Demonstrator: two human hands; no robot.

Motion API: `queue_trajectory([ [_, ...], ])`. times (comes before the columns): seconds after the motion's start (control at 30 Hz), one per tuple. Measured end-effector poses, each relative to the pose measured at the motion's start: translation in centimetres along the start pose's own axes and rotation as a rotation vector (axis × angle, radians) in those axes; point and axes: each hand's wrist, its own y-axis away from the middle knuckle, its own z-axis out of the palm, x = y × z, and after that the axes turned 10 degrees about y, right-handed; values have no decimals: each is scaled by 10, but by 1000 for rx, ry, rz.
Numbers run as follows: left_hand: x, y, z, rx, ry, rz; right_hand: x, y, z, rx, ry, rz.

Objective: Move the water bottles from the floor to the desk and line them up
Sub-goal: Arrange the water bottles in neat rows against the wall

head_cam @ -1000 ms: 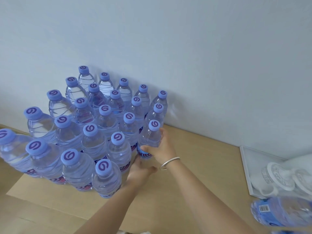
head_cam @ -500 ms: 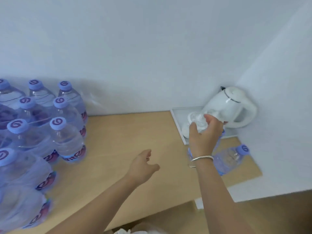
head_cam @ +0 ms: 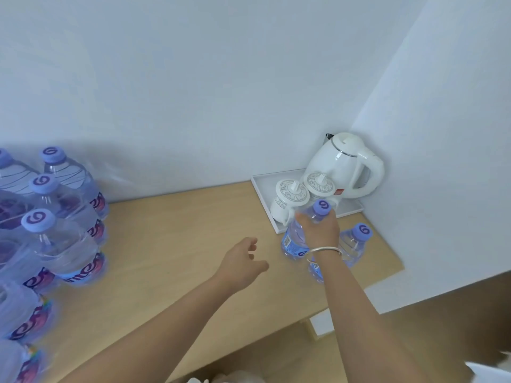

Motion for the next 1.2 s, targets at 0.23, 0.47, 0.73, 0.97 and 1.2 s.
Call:
queue_trajectory([
  [0.23, -5, 10, -11, -57, 6, 104, -39, 31, -10, -75, -94, -63],
  [0.47, 3, 52, -50, -80, 328, 145, -105, 54, -6, -667, -303, -132],
  [0.73, 2, 92, -92, -192, 500, 132, -122, 91, 52, -671, -314, -252],
  [0.97, -24, 123, -124, -57, 558, 138, -144, 117, 80, -1042, -106, -349],
  [1.2, -49, 145, -144, 57, 581, 100, -154, 142, 110, -1187, 92, -461],
])
